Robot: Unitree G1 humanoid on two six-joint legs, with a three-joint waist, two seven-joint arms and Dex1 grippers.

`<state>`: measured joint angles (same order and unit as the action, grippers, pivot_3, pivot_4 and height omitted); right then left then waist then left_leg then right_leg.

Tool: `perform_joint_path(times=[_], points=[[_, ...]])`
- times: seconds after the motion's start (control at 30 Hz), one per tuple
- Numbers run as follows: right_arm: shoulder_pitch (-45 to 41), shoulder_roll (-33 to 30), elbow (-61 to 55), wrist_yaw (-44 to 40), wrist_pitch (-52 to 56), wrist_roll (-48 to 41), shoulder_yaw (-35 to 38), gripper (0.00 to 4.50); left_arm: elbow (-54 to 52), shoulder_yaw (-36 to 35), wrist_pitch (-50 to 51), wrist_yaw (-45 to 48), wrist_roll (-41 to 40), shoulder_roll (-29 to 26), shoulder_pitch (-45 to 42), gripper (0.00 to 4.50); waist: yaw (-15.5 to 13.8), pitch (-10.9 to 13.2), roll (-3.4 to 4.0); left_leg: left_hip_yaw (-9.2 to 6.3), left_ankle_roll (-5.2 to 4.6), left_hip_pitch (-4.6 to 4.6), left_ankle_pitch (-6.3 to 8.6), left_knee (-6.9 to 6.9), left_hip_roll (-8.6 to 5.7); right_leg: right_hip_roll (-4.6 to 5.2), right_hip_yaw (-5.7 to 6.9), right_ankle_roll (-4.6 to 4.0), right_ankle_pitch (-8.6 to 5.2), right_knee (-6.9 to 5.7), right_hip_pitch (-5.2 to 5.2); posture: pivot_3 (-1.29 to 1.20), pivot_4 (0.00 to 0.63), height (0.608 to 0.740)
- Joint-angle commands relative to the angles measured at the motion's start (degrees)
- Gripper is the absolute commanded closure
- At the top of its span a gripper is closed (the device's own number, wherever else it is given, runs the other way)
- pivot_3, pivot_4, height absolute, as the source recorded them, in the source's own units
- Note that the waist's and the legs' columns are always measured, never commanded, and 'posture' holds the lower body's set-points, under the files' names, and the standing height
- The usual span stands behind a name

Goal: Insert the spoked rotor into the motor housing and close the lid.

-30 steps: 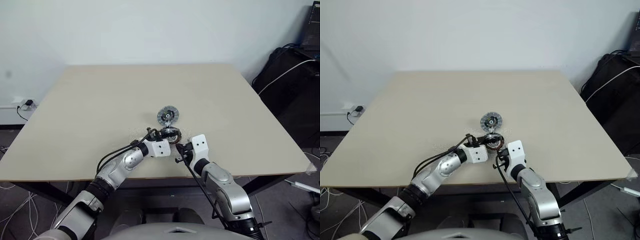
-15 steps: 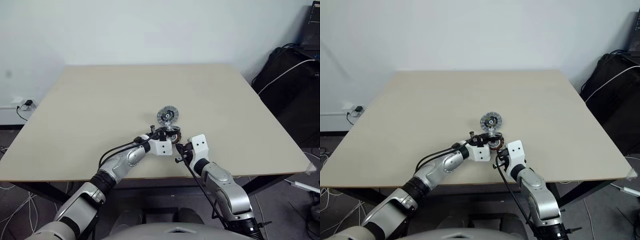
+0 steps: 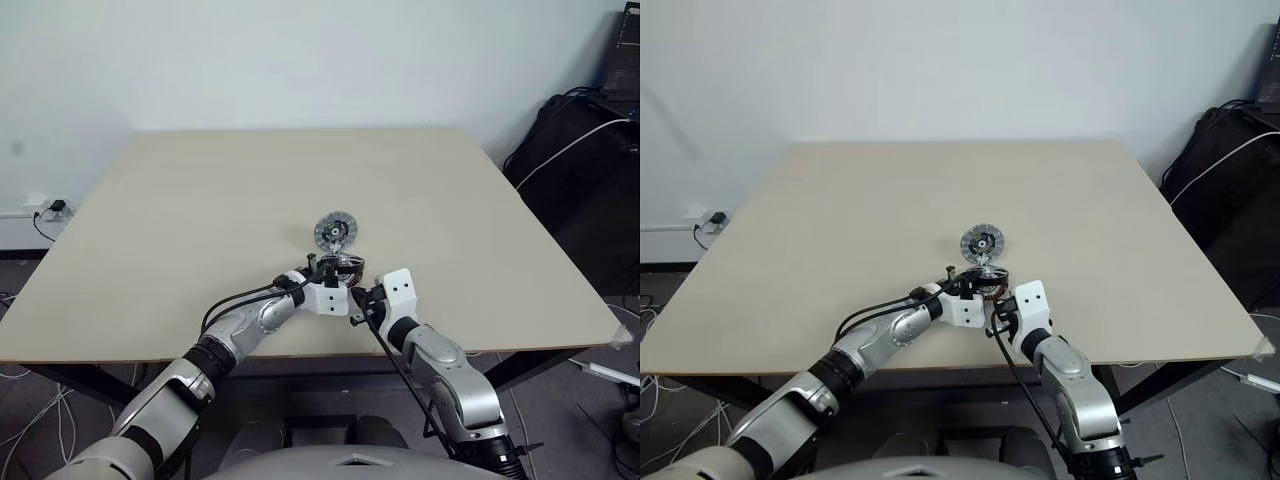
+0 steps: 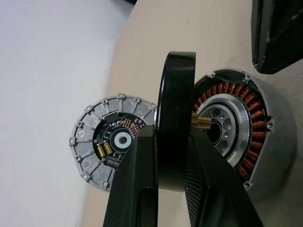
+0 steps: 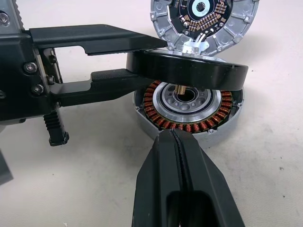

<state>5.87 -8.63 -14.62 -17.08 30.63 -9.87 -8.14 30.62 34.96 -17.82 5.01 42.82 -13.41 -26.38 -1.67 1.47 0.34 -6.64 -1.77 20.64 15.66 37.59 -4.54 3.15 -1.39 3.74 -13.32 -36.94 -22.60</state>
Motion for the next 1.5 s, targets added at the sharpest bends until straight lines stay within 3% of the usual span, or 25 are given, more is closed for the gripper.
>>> perform_joint_path(times=[0.03, 0.53, 0.8, 0.93, 0.97, 1.5], points=[[-0.4, 0.2, -2.7, 0.3, -0.6, -0.4, 0.4, 4.5, 0.5, 0.2, -0.9, -1.2, 0.5, 0.8, -2.7, 4.12, 0.0, 0.0, 0.0, 0.0, 0.0, 0.0, 0.0, 0.01, 0.0, 0.0, 0.0, 0.0, 0.0, -0.01, 0.0, 0.0, 0.0, 0.74], [-0.2, 0.0, -2.9, 0.3, -0.7, -0.5, 0.6, 4.5, 3.2, -0.2, -0.1, -1.9, 0.7, 1.4, -3.9, 4.12, 0.0, 0.0, 0.0, 0.0, -0.02, 0.0, -0.01, 0.06, -0.02, 0.0, 0.0, -0.01, 0.04, -0.02, 0.02, 0.0, 0.0, 0.74], [-0.5, -0.2, -2.8, 0.1, -0.7, -0.5, 0.5, 4.5, 3.2, -0.6, 0.4, -1.9, 0.5, 1.0, -3.6, 1.41, 0.0, 0.0, 0.0, 0.0, -0.02, 0.0, -0.01, 0.1, -0.02, 0.0, 0.0, -0.01, 0.05, -0.06, 0.02, 0.0, 0.0, 0.74], [-0.6, -0.3, -2.8, 0.0, -0.6, -0.4, 0.5, 4.5, 1.5, -1.0, 0.6, -1.4, 0.2, 0.3, -2.8, 0.15, 0.0, 0.0, 0.01, 0.01, -0.02, 0.0, -0.01, 0.11, -0.02, 0.0, 0.0, 0.0, 0.06, -0.06, 0.03, 0.0, 0.0, 0.74], [-0.6, -0.3, -2.8, 0.0, -0.6, -0.4, 0.5, 4.5, 0.8, -1.1, 0.6, -1.2, 0.1, 0.0, -2.4, 0.02, 0.0, 0.0, 0.0, 0.01, -0.02, 0.0, -0.01, 0.11, -0.02, 0.0, 0.0, 0.0, 0.06, -0.06, 0.03, 0.0, 0.0, 0.74], [-1.4, -0.1, -2.1, -0.3, -0.4, -0.5, 0.2, 4.5, -10.5, -2.5, 3.0, 6.2, -2.0, -6.5, 4.6, 0.02, 0.2, -0.2, 0.27, 0.01, -0.04, -0.02, -0.03, 0.21, -0.02, 0.0, -0.01, 0.05, 0.09, -0.11, 0.06, 0.0, 0.0, 0.74]])
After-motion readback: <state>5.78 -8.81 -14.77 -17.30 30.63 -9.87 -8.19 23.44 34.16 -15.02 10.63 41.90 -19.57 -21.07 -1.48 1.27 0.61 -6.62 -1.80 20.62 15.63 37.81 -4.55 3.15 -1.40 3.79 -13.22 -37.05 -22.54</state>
